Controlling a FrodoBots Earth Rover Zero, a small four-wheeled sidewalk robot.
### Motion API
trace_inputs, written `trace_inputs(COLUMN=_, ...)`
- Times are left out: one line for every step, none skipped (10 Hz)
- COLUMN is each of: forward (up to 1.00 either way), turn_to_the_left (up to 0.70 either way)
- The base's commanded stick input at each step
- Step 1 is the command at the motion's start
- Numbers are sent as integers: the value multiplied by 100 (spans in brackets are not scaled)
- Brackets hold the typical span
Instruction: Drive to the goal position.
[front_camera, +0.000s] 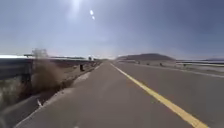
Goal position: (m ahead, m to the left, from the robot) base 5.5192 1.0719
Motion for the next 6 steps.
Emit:
trace_inputs(forward=85, turn_to_the_left=0)
trace_inputs(forward=85, turn_to_the_left=0)
trace_inputs(forward=85, turn_to_the_left=0)
trace_inputs(forward=85, turn_to_the_left=0)
trace_inputs(forward=85, turn_to_the_left=0)
trace_inputs(forward=85, turn_to_the_left=0)
